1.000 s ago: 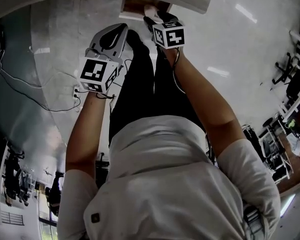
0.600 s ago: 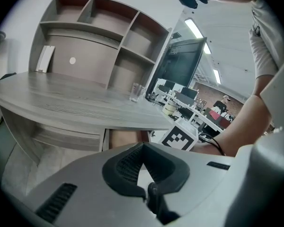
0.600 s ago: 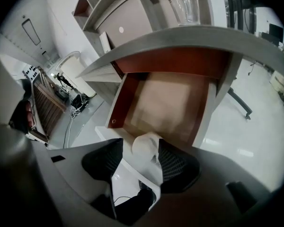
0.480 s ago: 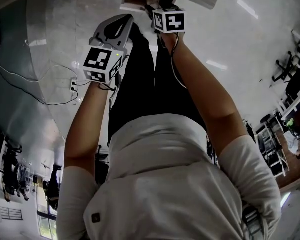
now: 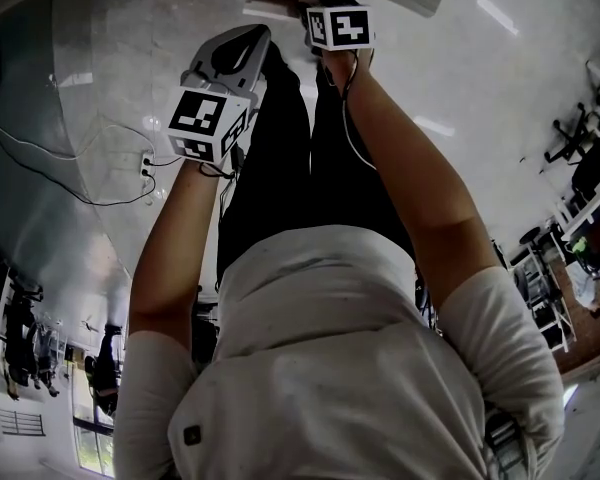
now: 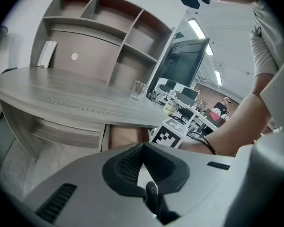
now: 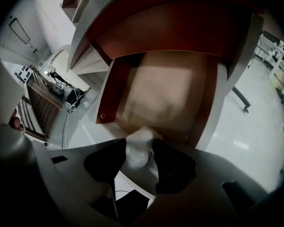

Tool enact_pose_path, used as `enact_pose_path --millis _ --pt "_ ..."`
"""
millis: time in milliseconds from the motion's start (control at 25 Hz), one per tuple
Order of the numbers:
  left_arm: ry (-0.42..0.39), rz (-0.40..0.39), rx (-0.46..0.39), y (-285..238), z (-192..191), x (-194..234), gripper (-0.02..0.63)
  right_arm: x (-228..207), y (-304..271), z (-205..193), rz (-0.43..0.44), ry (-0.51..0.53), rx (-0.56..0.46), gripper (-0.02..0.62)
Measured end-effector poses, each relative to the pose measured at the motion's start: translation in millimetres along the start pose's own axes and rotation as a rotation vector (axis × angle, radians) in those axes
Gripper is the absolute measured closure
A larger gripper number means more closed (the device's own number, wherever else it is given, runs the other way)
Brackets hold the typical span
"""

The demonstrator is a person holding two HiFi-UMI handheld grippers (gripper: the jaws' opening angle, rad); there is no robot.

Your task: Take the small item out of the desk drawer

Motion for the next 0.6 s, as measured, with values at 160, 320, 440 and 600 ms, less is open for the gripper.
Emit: enact_pose_path --millis 160,320,440,600 --pt "0.01 0.007 -0.004 -2.0 1.1 0.7 0.591 -3.6 2.1 -0.5 -0.008 0.023 0.016 0.419" --pt "0.005 0.013 -0.01 1.9 5.7 2.9 0.591 -1.5 5.3 1.1 -0.009 0.034 0.005 0.43" --pt "0.001 0.018 -0.015 8.9 8.4 0.8 0.591 3.9 13.9 1.3 -0.006 0.054 -0.006 0.433" --pt "-0.008 0.017 -0.024 19.6 16.6 -5.5 0.591 12.3 33.1 5.5 -0.01 0.083 -0.032 0.434"
Point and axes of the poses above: the fingertips, and each gripper's own axes: y backward along the fingers, x to its left, z out of its top, the point moved 10 cm from there along y, backward along the fingers, and after that the axes turned 7 degrees about y, right-handed, at the moved point
